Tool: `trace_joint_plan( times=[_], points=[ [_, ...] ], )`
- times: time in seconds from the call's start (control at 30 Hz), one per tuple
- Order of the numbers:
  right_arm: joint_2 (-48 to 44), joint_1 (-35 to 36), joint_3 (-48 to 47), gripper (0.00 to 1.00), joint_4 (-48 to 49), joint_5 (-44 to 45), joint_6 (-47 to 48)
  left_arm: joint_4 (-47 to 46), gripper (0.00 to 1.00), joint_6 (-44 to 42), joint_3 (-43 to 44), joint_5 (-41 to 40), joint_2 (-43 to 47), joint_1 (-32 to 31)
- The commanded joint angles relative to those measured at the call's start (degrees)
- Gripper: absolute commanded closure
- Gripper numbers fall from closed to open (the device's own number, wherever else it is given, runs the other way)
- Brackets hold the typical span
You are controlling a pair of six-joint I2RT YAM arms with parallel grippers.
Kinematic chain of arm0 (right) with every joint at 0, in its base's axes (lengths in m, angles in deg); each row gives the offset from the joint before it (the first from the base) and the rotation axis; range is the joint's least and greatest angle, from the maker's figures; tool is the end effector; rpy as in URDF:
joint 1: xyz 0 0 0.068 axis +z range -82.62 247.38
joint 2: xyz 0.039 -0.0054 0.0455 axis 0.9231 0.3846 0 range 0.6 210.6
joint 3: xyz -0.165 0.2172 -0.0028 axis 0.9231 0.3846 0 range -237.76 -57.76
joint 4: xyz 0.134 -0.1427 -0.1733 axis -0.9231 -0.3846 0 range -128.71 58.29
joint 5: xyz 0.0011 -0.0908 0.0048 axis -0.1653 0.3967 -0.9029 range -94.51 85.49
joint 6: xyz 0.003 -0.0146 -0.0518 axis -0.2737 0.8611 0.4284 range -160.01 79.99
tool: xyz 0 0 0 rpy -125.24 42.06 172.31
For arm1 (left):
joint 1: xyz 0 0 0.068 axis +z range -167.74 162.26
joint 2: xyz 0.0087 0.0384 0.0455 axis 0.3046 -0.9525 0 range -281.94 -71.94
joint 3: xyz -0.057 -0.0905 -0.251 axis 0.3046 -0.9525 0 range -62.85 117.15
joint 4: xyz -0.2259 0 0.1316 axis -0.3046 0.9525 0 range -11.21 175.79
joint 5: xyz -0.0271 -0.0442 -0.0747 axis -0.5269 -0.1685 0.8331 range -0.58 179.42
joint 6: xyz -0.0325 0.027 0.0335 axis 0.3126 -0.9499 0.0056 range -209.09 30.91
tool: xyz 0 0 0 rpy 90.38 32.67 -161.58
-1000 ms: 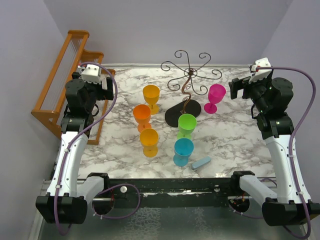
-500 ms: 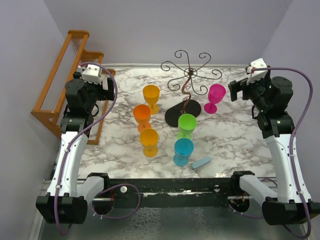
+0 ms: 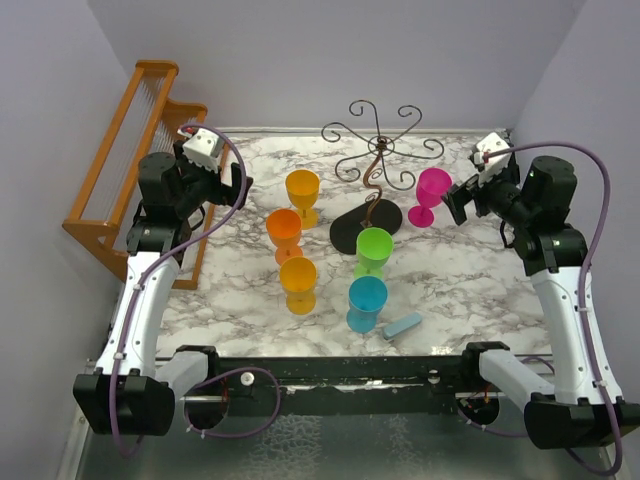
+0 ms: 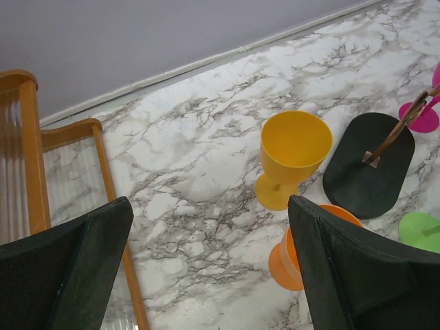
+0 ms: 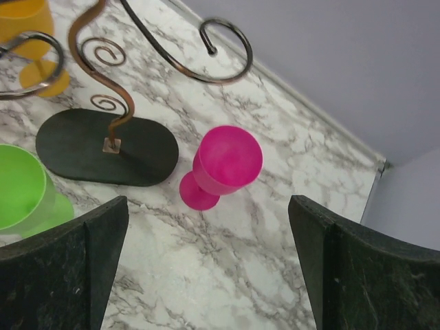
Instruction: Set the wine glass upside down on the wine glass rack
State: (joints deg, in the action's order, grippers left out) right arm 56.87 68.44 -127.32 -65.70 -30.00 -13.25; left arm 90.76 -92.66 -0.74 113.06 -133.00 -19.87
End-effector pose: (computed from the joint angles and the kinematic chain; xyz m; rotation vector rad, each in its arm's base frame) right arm 0.1970 0.0190 0.4102 -0.7352 1.7492 0.1254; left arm 0.2401 -0.0232 0.3888 0.3851 1.7149 -0.3445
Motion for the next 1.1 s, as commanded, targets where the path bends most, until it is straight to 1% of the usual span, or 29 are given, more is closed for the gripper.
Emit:
trace_joint_plan(
  times=[0.0, 0.2, 0.37, 0.57, 0.8, 0.97, 1.07],
  points=[
    [0.29, -0.27, 4.77, 0.0, 6.43, 11.24, -9.14, -0.76, 0.01, 0.21, 0.97, 3.19, -0.78, -0.42],
    [4.75, -0.27, 6.66, 0.02, 11.65, 16.65, -16.13, -1.73, 0.01, 0.41, -0.22, 2.39, -0.8, -0.44],
    [10.15, -0.27, 4.94, 0.08, 12.87, 17.32, -18.99, -2.87, 0.01, 0.01, -1.82, 2.24, -0.73, -0.51],
    [16.87, -0.27, 5.74, 0.22, 18.53, 19.23, -20.35, -3.69, 0.01, 0.48, -2.4, 2.31, -0.48, -0.43],
    [24.17, -0.27, 4.16, 0.39, 20.6, 15.46, -22.88, -3.48, 0.01, 0.39, -2.53, 2.33, -0.13, -0.42],
    [27.51, -0.27, 2.94, 0.47, 21.58, 15.74, -23.17, -3.55, 0.01, 0.15, -2.74, 2.33, -0.43, -0.42],
    [29.01, -0.27, 2.12, 0.5, 21.63, 15.47, -23.04, -3.69, 0.01, 0.09, -2.8, 2.3, -0.71, -0.47]
  ],
)
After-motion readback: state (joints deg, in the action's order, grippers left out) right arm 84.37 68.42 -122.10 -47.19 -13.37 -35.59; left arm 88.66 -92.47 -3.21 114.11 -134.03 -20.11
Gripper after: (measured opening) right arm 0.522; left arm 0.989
